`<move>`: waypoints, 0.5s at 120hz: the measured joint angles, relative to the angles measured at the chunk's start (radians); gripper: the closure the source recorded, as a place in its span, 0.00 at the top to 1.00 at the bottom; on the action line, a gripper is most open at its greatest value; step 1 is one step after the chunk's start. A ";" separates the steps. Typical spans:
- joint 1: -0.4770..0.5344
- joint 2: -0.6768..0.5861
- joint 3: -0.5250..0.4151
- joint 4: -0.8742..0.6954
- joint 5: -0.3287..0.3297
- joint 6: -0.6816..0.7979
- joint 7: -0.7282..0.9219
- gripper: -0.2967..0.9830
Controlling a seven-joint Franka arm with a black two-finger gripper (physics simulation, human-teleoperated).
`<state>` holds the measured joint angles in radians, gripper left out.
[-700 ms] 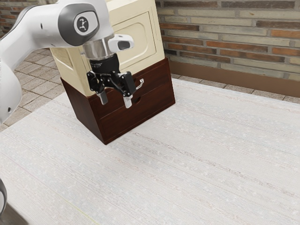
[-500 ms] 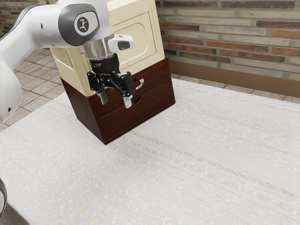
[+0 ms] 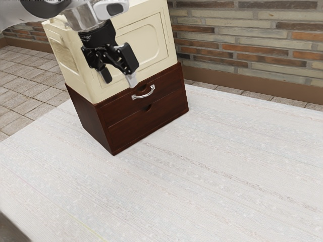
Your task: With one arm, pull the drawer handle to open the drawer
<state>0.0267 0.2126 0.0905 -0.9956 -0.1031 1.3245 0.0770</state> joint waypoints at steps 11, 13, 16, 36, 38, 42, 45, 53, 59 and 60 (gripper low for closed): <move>0.003 0.023 -0.004 -0.007 0.001 0.013 -0.009 0.77; 0.004 0.032 -0.004 -0.008 0.001 0.016 -0.010 0.77; 0.007 0.049 -0.004 -0.010 0.001 0.024 -0.012 0.77; 0.009 0.141 -0.005 -0.014 0.002 0.107 -0.023 0.77; 0.009 0.146 -0.005 -0.014 0.002 0.118 -0.024 0.77; 0.008 0.155 -0.005 -0.013 0.002 0.138 -0.026 0.77; 0.008 0.161 -0.006 -0.013 0.001 0.152 -0.027 0.77; 0.008 0.176 -0.007 -0.013 0.002 0.184 -0.030 0.77; 0.009 0.182 -0.008 -0.013 0.002 0.206 -0.031 0.77; 0.009 0.183 -0.008 -0.013 0.002 0.209 -0.031 0.77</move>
<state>0.0352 0.3956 0.0822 -1.0083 -0.1013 1.5334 0.0457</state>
